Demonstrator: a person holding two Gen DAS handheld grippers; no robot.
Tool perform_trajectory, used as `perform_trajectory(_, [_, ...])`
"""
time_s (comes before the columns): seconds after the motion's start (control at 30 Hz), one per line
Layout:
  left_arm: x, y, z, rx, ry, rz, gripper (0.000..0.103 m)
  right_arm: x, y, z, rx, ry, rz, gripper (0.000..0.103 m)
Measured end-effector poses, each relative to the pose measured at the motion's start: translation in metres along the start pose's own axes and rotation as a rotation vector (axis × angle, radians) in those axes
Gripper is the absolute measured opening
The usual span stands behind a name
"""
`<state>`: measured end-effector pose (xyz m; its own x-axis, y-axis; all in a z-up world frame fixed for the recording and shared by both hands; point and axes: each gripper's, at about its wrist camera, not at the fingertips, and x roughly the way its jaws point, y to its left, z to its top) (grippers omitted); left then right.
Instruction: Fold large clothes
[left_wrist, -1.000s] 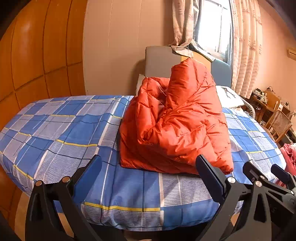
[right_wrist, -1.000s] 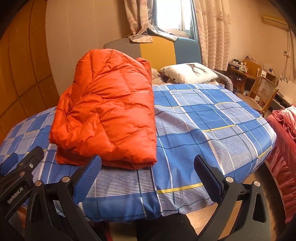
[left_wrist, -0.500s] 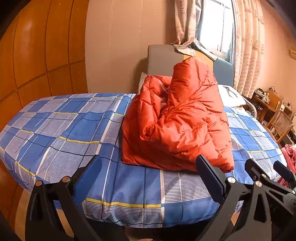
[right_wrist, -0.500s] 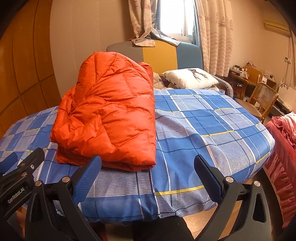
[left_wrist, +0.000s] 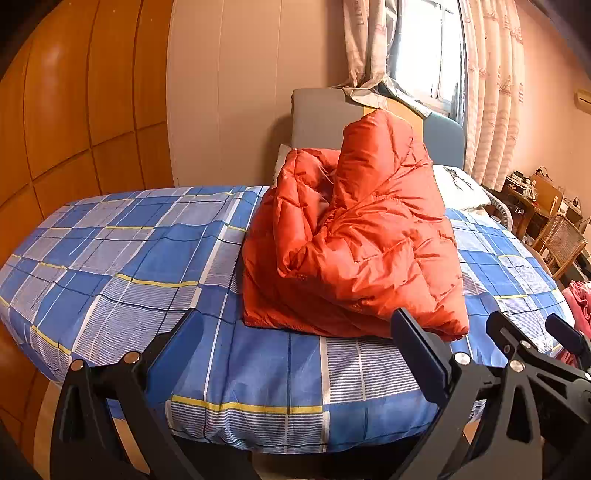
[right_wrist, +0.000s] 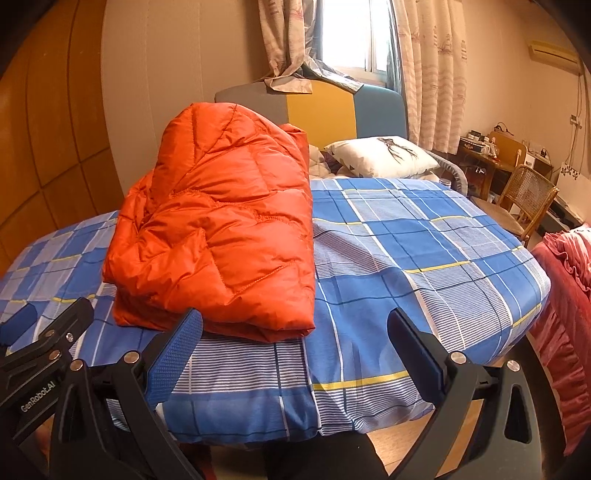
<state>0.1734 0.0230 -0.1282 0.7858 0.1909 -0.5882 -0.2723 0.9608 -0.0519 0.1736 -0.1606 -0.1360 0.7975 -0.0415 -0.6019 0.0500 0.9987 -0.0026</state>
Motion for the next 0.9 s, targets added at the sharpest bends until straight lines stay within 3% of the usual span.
perform_trajectory(0.9, [-0.005, -0.015, -0.003, 0.063, -0.029, -0.027, 0.101, 0.005, -0.005, -0.004, 0.015, 0.009, -0.011, 0.1])
